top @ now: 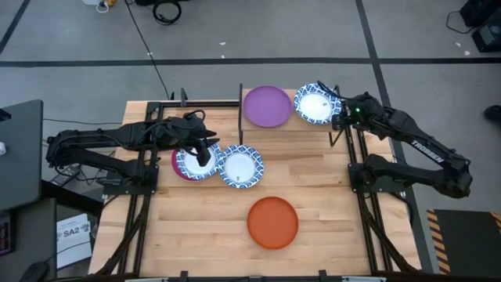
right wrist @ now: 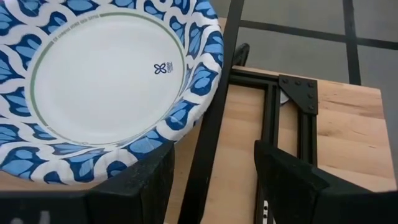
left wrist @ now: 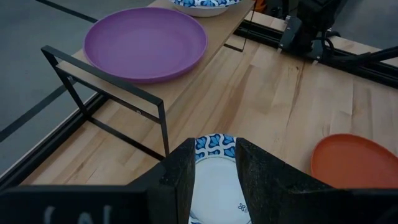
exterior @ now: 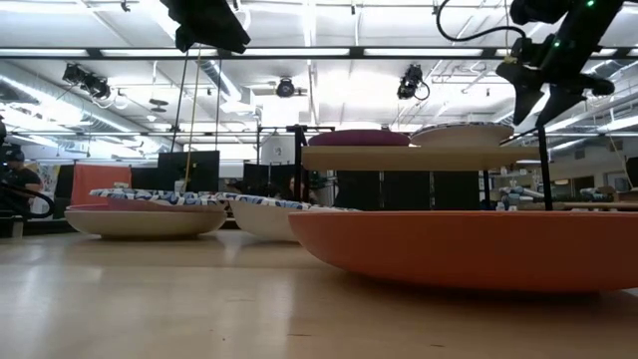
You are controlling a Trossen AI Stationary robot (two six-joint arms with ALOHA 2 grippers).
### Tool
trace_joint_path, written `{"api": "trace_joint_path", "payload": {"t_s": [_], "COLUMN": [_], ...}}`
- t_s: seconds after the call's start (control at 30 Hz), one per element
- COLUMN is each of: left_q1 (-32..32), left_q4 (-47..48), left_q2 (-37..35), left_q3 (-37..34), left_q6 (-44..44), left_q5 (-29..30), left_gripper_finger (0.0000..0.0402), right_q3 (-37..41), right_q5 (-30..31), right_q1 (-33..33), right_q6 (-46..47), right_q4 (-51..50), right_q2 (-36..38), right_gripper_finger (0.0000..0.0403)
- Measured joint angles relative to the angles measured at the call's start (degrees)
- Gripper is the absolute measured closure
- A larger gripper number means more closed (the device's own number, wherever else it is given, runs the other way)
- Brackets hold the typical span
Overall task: Place and stack plates onto a shelf
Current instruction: Stack the white patterned bowl on top of the white patterned bowl on the shelf
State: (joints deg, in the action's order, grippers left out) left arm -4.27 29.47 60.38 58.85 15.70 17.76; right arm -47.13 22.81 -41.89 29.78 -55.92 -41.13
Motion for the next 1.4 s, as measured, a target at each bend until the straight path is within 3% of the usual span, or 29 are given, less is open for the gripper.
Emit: {"api": "trace_joint_path", "payload": {"t_s": [0.37,0.83,1.4], "left_q1": [0.00,0.00,0.00], "left_q4": [0.00,0.00,0.02], "left_q2": [0.00,0.00,0.00], "left_q3": [0.00,0.00,0.00], "left_q6": [0.01,0.00,0.13], "left_q5": [0.00,0.00,0.00], "left_gripper_finger": [0.0280,0.0280,0.0280], "right_q3": [0.00,0.00,0.00], "right_q5": [-0.57,-15.04,-16.44], "right_q1": [0.02,1.86,19.32], "right_q6": [0.02,-2.97,-2.97], "right_q4": [0.42,9.34,23.36], "right_q2": [6.96,14.21,6.42], "right_gripper_finger": [0.0176,0.0176,0.0176]}}
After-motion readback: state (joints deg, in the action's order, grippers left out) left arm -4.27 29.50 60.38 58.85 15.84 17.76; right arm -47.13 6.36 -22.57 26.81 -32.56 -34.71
